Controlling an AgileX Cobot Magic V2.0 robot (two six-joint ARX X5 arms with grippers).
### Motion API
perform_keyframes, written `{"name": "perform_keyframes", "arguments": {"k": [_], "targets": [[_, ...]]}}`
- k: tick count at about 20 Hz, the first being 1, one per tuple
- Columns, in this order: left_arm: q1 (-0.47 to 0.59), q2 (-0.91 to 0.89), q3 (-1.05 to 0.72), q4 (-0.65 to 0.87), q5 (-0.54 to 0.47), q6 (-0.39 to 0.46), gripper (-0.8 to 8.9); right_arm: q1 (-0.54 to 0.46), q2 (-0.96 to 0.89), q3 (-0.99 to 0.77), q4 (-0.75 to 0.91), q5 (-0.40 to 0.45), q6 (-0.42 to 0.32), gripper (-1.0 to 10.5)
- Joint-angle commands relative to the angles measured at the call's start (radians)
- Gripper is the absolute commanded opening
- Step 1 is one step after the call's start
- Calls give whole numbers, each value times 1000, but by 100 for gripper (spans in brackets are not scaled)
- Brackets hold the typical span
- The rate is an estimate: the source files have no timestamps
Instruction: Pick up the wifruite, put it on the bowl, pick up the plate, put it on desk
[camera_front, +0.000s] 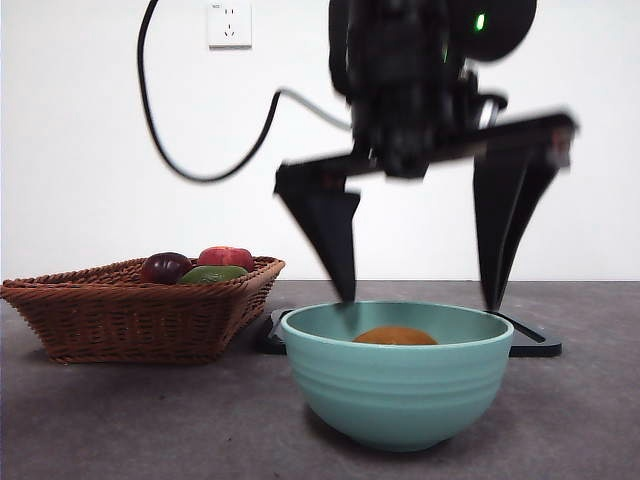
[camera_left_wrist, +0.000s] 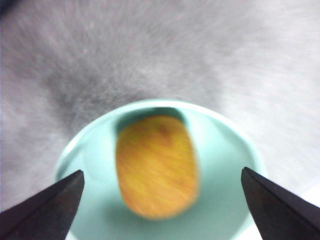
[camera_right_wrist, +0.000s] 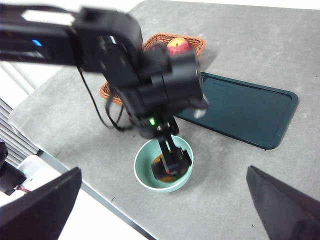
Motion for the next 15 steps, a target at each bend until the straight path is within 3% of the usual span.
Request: {"name": "perform_keyframes", "arguments": {"k": [1, 7, 15], "targets": [[-29, -21, 92, -61, -3, 91, 500, 4, 1, 18, 3, 0, -18, 550], [-45, -238, 116, -151, -3, 226, 500, 4, 2, 18, 3, 1, -38, 550], [-12, -549, 115, -178, -20, 222, 503, 4, 2, 18, 3, 0, -37, 550]]}}
